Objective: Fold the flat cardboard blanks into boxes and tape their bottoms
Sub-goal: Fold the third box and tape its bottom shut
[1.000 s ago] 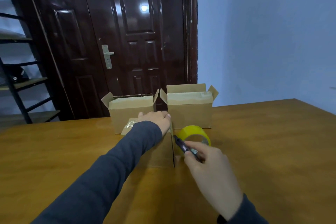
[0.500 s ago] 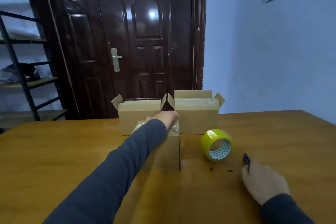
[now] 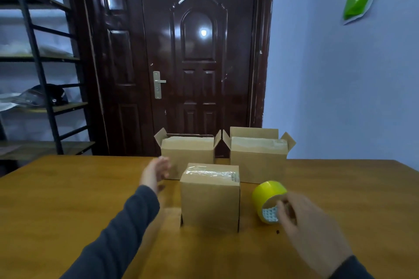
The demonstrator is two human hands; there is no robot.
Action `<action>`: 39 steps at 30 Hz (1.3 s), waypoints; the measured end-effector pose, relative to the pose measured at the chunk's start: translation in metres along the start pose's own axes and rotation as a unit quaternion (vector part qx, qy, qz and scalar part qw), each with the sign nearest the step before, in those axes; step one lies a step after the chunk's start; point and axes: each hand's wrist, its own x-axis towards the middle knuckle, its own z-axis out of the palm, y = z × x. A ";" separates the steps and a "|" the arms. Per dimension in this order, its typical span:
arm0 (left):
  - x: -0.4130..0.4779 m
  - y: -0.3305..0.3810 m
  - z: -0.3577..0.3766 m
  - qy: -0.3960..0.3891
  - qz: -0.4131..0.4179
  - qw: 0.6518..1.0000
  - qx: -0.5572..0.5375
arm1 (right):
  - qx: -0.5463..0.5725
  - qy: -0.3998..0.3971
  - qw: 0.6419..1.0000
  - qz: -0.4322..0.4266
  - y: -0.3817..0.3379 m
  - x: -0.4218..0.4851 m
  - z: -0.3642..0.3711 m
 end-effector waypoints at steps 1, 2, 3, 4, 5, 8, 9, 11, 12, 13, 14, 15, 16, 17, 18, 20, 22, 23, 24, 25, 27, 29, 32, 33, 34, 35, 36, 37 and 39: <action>-0.007 -0.008 0.004 -0.001 -0.005 0.999 0.045 | 0.059 -0.007 0.998 -0.010 -0.009 0.006 0.006; -0.015 -0.015 0.009 -0.008 -0.009 0.997 0.072 | 0.108 -0.012 0.994 -0.010 -0.018 0.014 0.015; -0.023 -0.020 0.016 -0.006 -0.013 0.997 0.076 | 0.146 -0.013 0.989 -0.002 -0.025 0.022 0.024; -0.033 -0.024 0.022 -0.002 -0.018 0.998 0.054 | 0.178 -0.012 0.984 0.009 -0.032 0.030 0.032; -0.041 -0.026 0.029 -0.002 -0.022 1.000 0.019 | 0.206 -0.011 0.978 0.022 -0.039 0.037 0.039; -0.048 -0.036 0.039 -0.016 0.030 0.999 -0.008 | 0.258 -0.005 0.964 0.058 -0.055 0.052 0.050; -0.047 -0.037 0.041 -0.016 0.049 0.999 -0.013 | 0.259 -0.007 0.964 0.067 -0.058 0.056 0.051; -0.044 -0.035 0.042 -0.031 0.094 0.995 -0.016 | 0.257 0.006 0.964 0.067 -0.060 0.062 0.053; -0.044 -0.032 0.042 -0.044 0.117 0.992 -0.018 | 0.253 0.019 0.965 0.061 -0.058 0.065 0.054; -0.042 -0.029 0.041 -0.060 0.143 0.988 -0.016 | 0.251 0.028 0.966 0.055 -0.056 0.067 0.054; -0.041 -0.025 0.039 -0.076 0.171 0.982 -0.005 | 0.256 0.036 0.965 0.048 -0.054 0.068 0.053; -0.039 -0.022 0.037 -0.090 0.204 0.975 0.019 | 0.268 0.038 0.962 0.045 -0.052 0.070 0.052; -0.036 -0.019 0.034 -0.100 0.233 0.966 0.047 | 0.286 0.042 0.956 0.045 -0.050 0.071 0.050; -0.033 -0.017 0.031 -0.108 0.261 0.956 0.080 | 0.305 0.045 0.950 0.046 -0.048 0.073 0.047; -0.032 -0.015 0.030 -0.116 0.285 0.946 0.105 | 0.320 0.053 0.945 0.044 -0.048 0.074 0.044; -0.032 -0.011 0.029 -0.125 0.325 0.927 0.140 | 0.332 0.064 0.940 0.038 -0.049 0.076 0.040; -0.033 -0.011 0.030 -0.116 0.347 0.915 0.171 | 0.301 0.078 0.950 0.019 -0.052 0.076 0.039; -0.034 -0.011 0.030 -0.105 0.354 0.909 0.193 | 0.279 0.082 0.957 0.010 -0.055 0.075 0.038; -0.035 -0.012 0.029 -0.093 0.360 0.904 0.210 | 0.271 0.082 0.959 0.002 -0.057 0.074 0.038; -0.035 -0.014 0.027 -0.080 0.362 0.901 0.225 | 0.280 0.074 0.957 -0.001 -0.060 0.072 0.038; -0.034 -0.021 0.021 -0.056 0.360 0.894 0.262 | 0.332 0.037 0.942 0.014 -0.065 0.068 0.041; -0.032 -0.029 0.014 -0.042 0.362 0.880 0.303 | 0.378 -0.005 0.924 0.052 -0.070 0.063 0.046; -0.037 -0.042 0.007 -0.029 0.337 0.882 0.328 | 0.389 -0.038 0.916 0.096 -0.071 0.058 0.061; -0.039 -0.047 0.004 -0.026 0.319 0.893 0.316 | 0.380 -0.046 0.918 0.106 -0.070 0.057 0.068; -0.041 -0.052 0.001 -0.026 0.295 0.908 0.298 | 0.372 -0.058 0.919 0.118 -0.068 0.056 0.077; -0.044 -0.057 -0.002 -0.036 0.263 0.925 0.273 | 0.368 -0.077 0.917 0.131 -0.065 0.054 0.083; -0.045 -0.062 -0.005 -0.051 0.231 0.940 0.245 | 0.366 -0.103 0.914 0.140 -0.063 0.052 0.089; -0.045 -0.066 -0.009 -0.063 0.204 0.952 0.221 | 0.362 -0.125 0.913 0.139 -0.060 0.051 0.093; -0.043 -0.070 -0.014 -0.067 0.169 0.962 0.202 | 0.330 -0.150 0.924 0.120 -0.057 0.047 0.098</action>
